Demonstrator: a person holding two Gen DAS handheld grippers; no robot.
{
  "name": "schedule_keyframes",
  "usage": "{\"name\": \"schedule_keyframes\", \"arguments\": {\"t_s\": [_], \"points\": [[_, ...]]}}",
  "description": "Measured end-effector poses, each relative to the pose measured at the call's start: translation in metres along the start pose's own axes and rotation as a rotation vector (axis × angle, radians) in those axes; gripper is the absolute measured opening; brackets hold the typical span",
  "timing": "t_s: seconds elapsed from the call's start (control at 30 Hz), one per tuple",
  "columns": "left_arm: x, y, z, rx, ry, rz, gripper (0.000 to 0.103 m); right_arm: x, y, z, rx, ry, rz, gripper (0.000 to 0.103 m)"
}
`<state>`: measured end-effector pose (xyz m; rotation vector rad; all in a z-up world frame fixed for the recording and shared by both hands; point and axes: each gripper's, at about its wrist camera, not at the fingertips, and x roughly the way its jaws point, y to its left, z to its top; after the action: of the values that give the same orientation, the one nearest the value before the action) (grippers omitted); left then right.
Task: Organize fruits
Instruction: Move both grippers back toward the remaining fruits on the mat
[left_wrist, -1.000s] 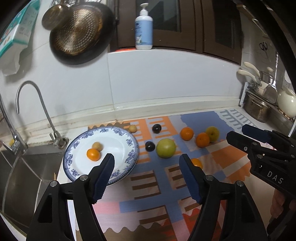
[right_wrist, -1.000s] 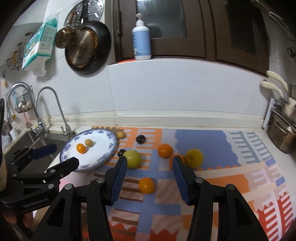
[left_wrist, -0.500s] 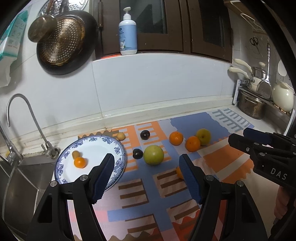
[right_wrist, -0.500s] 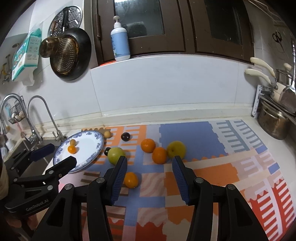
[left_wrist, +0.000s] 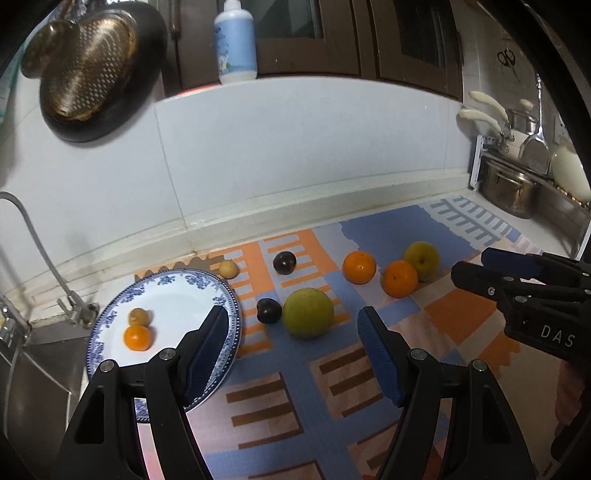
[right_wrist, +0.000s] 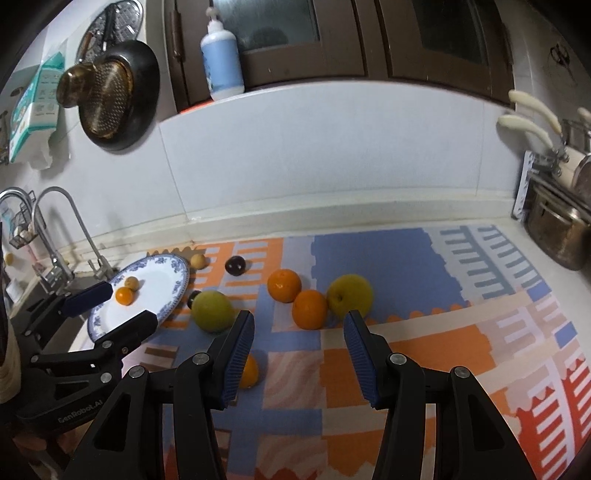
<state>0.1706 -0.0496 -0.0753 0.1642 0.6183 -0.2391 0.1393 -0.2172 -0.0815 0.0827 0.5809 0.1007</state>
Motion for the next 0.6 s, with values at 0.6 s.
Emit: {"name": "schedule_keyframes", "arguments": {"t_s": [0.6], "points": [[0.062,-0.001,-0.004,0.047,0.062,-0.059,0.068,0.069,-0.010,-0.008,0.034,0.128,0.043,0.050]]}}
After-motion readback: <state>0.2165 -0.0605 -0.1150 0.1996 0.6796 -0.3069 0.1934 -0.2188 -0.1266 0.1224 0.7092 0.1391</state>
